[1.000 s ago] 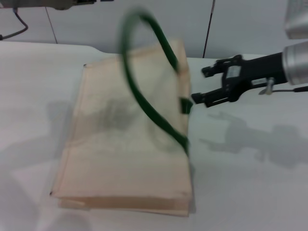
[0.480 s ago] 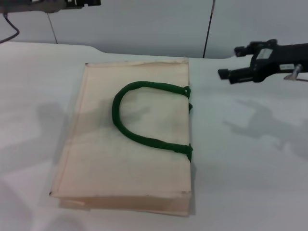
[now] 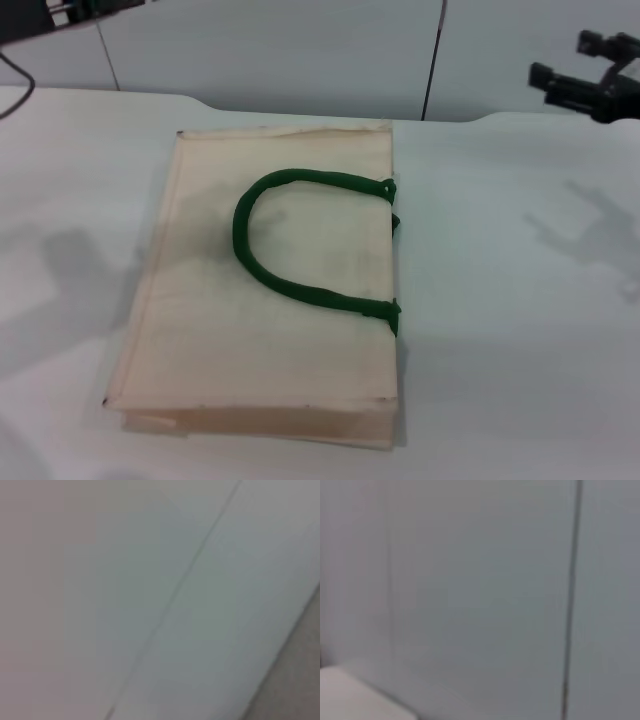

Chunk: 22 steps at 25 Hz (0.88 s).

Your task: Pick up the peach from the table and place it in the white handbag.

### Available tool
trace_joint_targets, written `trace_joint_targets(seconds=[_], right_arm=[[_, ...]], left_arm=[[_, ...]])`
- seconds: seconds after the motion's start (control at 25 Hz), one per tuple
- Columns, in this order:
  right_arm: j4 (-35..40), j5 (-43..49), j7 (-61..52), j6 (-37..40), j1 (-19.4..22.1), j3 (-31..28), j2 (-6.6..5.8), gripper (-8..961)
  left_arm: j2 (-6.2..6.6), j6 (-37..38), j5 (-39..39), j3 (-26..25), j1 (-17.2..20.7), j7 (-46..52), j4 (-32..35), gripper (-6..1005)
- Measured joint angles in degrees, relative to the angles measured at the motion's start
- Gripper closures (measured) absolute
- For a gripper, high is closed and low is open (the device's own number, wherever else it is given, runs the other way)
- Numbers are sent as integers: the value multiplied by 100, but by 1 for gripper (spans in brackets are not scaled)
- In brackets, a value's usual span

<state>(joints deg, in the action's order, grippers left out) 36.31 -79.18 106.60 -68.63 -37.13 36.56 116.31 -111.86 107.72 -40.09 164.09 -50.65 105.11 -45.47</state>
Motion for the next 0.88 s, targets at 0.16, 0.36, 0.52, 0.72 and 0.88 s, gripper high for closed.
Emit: trace_joint_targets(seconds=[0.16,0.36,0.52,0.72,0.88], right_arm=[[-778,-1325,1238,437,235,-30,4,66],[-1588,-2521,2549,763,267,-81,6,66],[-2370,-3761,3940,870,272,-298,12,67],[-3085,-4821,5275,729,247,-608,23,67],[-3198,-5121,5433,677,241,-622,23,68]], left_arm=[[-329,-750,-407,-1,225,-791,4,205],[-474,-1582,-738,-16,427,-1484,334,207],[-473,-2382,-1029,-17,586,-2264,1022,208],[-485,-3043,-1781,-26,858,-3616,1876,210],[-487,-3351,-2482,-33,1080,-5023,2634,211]])
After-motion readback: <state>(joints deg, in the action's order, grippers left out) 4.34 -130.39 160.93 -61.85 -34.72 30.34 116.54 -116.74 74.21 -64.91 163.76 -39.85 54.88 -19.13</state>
